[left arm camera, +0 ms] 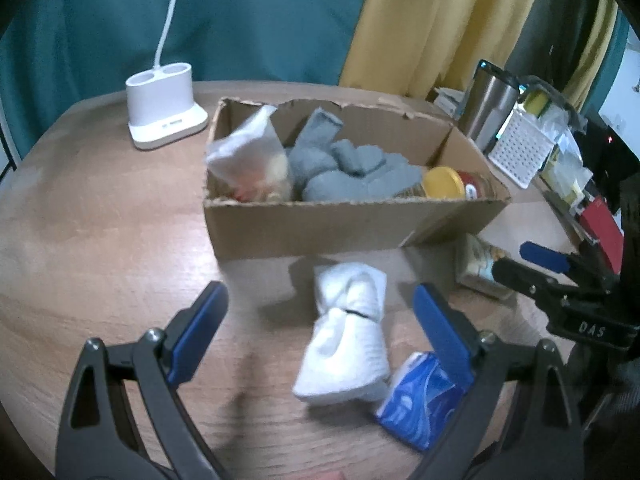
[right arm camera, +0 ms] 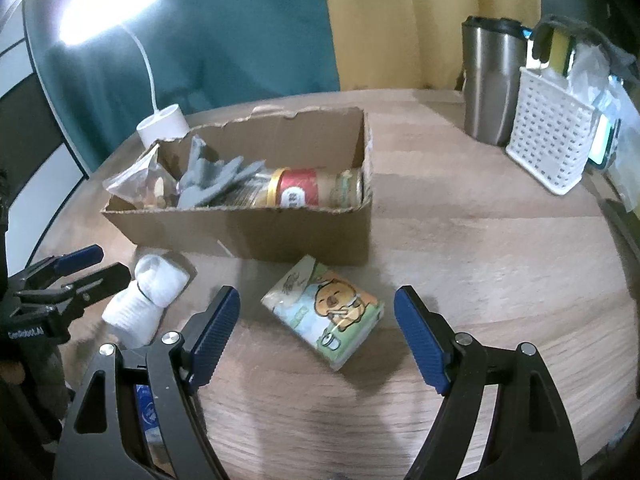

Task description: Organize objects

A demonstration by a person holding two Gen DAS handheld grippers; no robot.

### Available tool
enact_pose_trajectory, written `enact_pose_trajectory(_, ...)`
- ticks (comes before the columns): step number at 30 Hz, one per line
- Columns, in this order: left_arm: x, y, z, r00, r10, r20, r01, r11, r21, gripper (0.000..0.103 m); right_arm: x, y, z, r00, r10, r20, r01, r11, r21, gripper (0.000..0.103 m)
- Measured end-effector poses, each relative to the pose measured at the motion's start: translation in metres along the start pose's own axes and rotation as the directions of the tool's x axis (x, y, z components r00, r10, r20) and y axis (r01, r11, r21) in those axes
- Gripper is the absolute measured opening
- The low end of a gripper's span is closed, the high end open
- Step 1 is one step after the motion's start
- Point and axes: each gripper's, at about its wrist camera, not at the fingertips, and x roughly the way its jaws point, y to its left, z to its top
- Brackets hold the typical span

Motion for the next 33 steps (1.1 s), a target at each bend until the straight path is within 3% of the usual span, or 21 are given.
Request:
enact_pose_trajectory(18,0.02,-0.01,-0.012,1.0,0.005,-0.003,-0.005,0.993,0.115,0.092,0.031,0.005,0.003,0.996,-0.071,-0.059,0.071,0.997,-0.002,0.082)
enact_pose_trajectory(24,0.025,-0.013,-0.013,1.0,0.005,-0.027,-0.002,0.991,0.134,0.074,0.034,-0.002,0.0,0.994,-0.083,-0.074,0.083,0.997,-0.008,0.082)
enact_pose_trajectory(27,0.029,-0.015,-0.014,0.999,0.002,-0.049,0.005,0.99,0.139,0.062,0.033,-0.003,-0.001,0.994,-0.08,-0.071,0.079,0.997,-0.012,0.073)
enact_pose_trajectory(31,0.029,-0.015,-0.015,0.999,-0.004,-0.052,0.012,0.99,0.139,0.056,0.031,-0.005,-0.001,0.996,-0.057,-0.072,0.056,0.998,-0.008,0.073)
enact_pose_trajectory(33,0.029,-0.016,-0.015,0.998,-0.01,-0.054,0.017,0.99,0.138,0.047,0.028,-0.005,0.0,0.997,-0.047,-0.066,0.047,0.999,-0.008,0.073)
